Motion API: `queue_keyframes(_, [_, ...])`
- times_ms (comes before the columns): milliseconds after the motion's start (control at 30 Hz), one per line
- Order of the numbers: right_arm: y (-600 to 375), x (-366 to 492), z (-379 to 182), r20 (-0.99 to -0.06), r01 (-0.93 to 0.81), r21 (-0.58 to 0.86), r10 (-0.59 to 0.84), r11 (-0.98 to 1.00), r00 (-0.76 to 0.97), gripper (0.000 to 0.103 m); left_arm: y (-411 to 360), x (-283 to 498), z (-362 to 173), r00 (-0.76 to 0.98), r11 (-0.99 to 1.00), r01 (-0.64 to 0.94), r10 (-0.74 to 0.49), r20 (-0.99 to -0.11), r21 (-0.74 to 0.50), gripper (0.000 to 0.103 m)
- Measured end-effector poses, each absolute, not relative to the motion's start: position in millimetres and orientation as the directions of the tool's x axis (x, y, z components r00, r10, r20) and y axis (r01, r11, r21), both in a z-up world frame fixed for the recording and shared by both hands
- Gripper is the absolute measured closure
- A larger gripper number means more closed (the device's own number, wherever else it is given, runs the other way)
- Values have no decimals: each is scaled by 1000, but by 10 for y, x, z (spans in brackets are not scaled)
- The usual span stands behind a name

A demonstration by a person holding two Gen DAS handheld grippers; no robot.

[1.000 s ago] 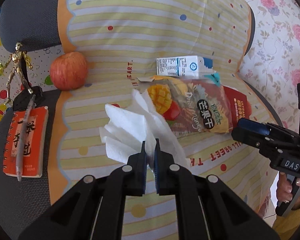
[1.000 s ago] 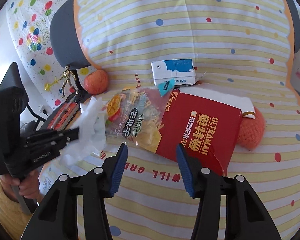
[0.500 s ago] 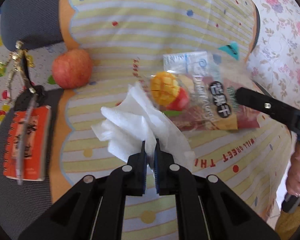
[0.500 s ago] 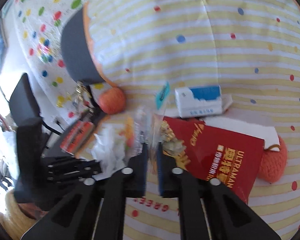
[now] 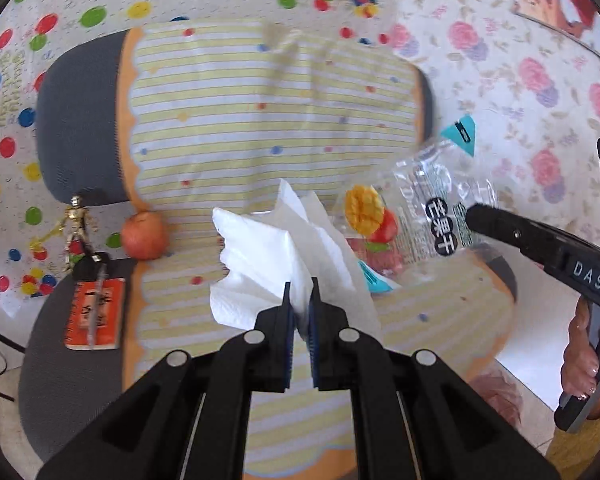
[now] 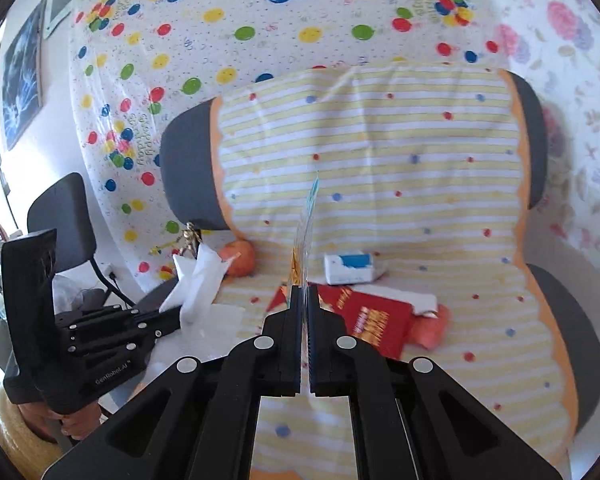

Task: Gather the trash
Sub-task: 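Carry tissue and strip over the pink wastebasket and open both grippers to drop them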

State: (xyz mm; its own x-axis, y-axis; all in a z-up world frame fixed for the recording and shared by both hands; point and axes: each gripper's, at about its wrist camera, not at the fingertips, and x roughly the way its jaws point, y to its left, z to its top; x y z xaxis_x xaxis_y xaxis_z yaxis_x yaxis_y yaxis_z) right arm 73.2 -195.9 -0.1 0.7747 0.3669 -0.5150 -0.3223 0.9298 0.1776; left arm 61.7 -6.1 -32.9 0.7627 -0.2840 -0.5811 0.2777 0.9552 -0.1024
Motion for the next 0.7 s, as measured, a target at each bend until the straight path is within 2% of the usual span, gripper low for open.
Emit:
queue_keyframes(233, [-2650, 18, -205, -569, -113, 148, 178, 983, 803, 99, -912, 303, -481, 679, 875, 478, -423, -600, -76, 99])
queue_keyframes(467, [-3339, -639, -441, -634, 124, 161, 6, 979, 774, 99, -1699, 63, -335, 622, 757, 653, -535, -572, 3, 99])
queue_keyframes(600, [-3607, -873, -735, -696, 230, 184, -38, 956, 717, 99, -1859, -34, -452, 600, 755, 652, -569, -561, -69, 99])
queue_keyframes(700, [-3766, -920, -1049, -753, 301, 188, -60, 935, 655, 99, -1909, -53, -617, 552, 747, 655, -577, -602, -115, 99])
